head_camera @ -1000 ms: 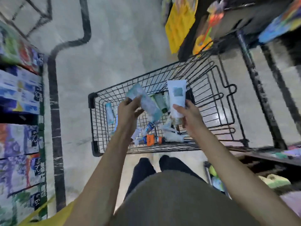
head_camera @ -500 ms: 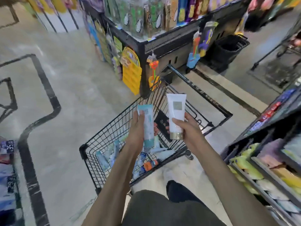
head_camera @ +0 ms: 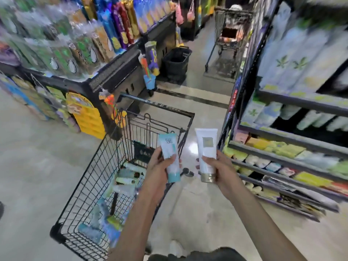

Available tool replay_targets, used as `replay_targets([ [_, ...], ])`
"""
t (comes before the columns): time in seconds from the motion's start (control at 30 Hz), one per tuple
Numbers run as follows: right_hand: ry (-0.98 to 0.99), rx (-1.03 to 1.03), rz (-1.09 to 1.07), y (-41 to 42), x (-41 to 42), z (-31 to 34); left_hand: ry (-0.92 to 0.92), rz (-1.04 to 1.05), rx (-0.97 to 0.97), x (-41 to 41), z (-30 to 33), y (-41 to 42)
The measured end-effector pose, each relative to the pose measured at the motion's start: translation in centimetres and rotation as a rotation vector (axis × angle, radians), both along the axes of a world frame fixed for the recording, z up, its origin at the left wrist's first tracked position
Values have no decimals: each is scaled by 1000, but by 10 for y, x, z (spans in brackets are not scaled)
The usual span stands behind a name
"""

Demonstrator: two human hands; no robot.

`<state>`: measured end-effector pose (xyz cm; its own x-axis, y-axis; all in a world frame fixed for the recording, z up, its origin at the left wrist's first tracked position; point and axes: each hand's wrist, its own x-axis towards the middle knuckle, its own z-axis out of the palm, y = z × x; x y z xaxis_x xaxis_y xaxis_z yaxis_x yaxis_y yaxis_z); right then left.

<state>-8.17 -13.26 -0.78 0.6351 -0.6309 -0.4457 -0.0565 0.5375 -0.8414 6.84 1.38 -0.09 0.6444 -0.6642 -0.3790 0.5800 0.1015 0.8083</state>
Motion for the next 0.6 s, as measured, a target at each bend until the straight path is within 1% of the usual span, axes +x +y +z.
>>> replay_targets([
  [0.23,-43,-12,-221,-33,-108,16,-39,-225,-20,-86,8,-67],
  [0.37,-52,-44,-308,-54,-177,24,-68,-290,-10,-147,19,-105],
  [0.6,-48,-110,-371,-91,-294,37,-148,-426,-30,-250,31,-161],
])
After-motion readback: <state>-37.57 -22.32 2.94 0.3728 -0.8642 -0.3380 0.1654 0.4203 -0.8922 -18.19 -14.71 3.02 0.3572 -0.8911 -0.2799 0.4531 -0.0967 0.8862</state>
